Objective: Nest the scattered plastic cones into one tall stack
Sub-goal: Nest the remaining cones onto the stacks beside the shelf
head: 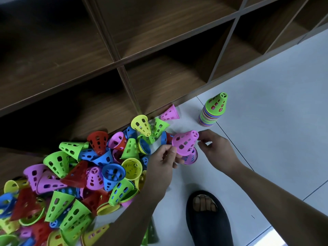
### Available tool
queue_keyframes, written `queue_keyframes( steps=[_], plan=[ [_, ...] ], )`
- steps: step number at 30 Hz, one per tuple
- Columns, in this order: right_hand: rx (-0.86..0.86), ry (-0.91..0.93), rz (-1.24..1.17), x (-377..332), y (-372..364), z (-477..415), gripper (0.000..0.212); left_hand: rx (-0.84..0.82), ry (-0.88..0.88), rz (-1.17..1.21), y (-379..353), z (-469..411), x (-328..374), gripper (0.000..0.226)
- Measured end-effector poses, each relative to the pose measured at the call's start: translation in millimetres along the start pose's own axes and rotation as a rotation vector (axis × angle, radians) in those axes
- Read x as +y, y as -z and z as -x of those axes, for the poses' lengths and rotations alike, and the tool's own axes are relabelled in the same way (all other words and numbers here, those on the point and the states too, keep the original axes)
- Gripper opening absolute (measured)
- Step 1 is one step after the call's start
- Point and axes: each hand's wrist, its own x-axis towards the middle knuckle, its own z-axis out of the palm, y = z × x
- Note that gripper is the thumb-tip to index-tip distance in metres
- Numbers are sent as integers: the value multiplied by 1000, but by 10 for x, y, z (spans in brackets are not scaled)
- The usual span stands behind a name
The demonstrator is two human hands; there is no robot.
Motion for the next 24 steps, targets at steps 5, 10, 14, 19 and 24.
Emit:
queue_keyframes(
  steps=[5, 10, 14, 19, 24],
  plan=[
    [6, -6, -15, 13, 28, 49, 25, -69, 106, -132, -92, -16, -132, 18],
    [10, -18, -4, 82, 65, -7, 29, -46, 113, -330, -40, -83, -123, 16],
    [1, 11, 34, 45, 29, -204, 24, 71, -86, -566, 195, -275, -24, 8],
    [-68, 159, 113, -89, -136, -594, 22, 189, -283, -754, 495, -602, 206, 30],
    [-168, 135, 182, -289, -280, -935, 29, 264, -344, -1011, 695, -832, 286, 59]
  ],
)
